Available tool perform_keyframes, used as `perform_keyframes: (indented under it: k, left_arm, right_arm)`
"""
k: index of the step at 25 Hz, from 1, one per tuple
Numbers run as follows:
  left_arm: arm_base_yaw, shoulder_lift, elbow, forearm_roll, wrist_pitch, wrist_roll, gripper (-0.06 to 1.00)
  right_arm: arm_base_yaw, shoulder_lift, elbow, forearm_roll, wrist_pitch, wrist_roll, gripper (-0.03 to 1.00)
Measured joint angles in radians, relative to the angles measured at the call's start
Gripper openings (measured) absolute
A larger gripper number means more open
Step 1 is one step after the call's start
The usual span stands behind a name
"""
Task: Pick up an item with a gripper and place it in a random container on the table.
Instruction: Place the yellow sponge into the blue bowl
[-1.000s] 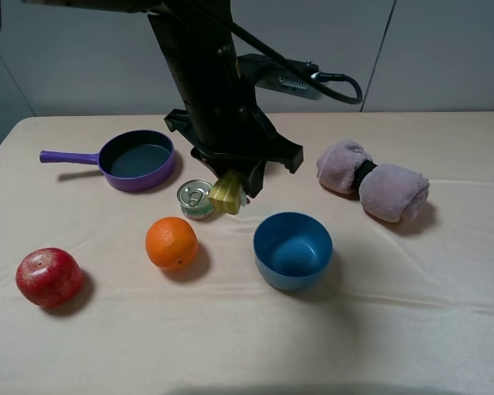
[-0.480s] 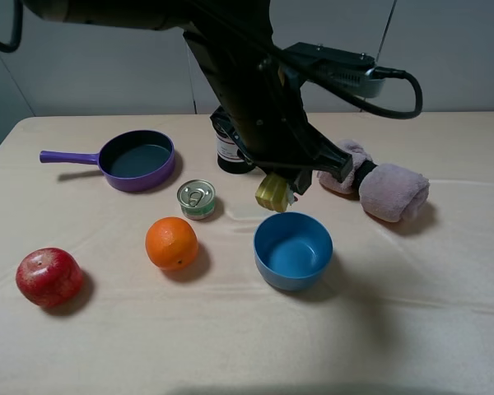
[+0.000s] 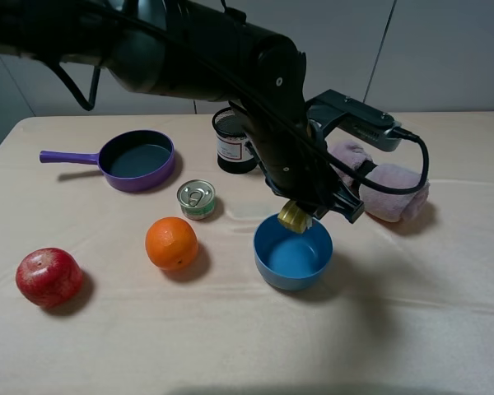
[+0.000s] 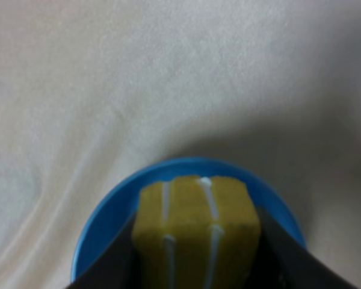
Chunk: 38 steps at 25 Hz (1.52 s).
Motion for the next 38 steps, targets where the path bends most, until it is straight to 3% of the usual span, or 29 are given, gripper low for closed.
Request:
perform_keyframes:
  k: [31, 33, 36, 38]
  left_arm:
    - [-0.025, 0.078, 0.000, 0.015, -0.001, 0.000, 0.36]
    - [-0.025, 0.078, 0.000, 0.019, -0.001, 0.007, 0.46]
    - [-0.025, 0.078, 0.000, 0.020, 0.013, 0.030, 0.80]
    - [-0.025, 0.078, 0.000, 0.019, 0.021, 0.030, 0.91]
  right_arm:
    - [0.000, 0.000, 0.000, 0.015, 0.000, 0.000, 0.69]
    - [0.000, 0.000, 0.000, 0.016, 0.000, 0.000, 0.69]
    - [0.000, 0.000, 0.000, 0.017, 0.000, 0.000, 0.69]
    - [0.000, 0.000, 0.000, 0.017, 0.000, 0.000, 0.69]
